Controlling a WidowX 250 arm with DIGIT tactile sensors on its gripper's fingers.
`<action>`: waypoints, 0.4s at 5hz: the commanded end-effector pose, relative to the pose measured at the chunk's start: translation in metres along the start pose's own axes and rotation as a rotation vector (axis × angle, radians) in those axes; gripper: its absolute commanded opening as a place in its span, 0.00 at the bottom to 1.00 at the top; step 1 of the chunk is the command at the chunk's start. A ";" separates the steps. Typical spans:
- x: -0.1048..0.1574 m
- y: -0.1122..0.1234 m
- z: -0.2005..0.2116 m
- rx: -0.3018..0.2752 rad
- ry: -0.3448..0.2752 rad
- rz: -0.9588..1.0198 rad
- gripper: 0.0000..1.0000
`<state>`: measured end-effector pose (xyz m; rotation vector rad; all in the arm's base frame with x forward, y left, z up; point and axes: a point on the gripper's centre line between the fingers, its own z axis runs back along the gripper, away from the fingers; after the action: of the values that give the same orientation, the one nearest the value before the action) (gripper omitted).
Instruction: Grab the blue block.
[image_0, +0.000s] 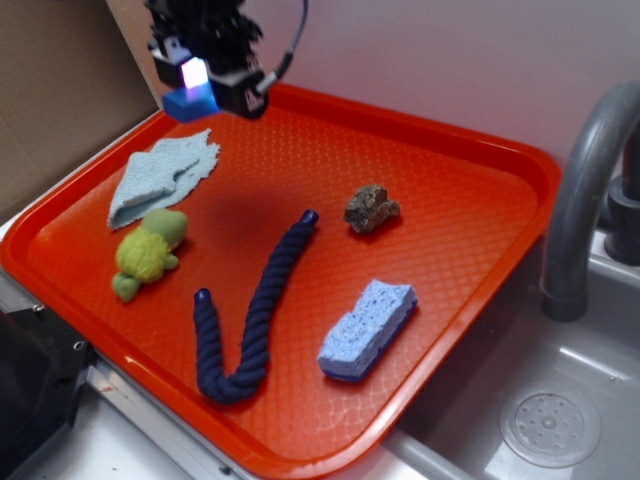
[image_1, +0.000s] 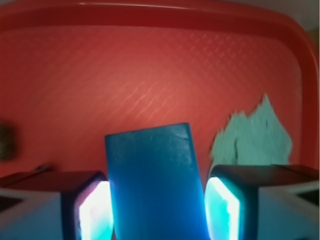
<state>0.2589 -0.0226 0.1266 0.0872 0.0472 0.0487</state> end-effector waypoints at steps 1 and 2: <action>-0.014 -0.036 0.082 -0.023 -0.162 -0.069 0.00; -0.007 -0.039 0.097 0.025 -0.238 -0.033 0.00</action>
<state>0.2517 -0.0609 0.2016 0.1307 -0.1298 -0.0012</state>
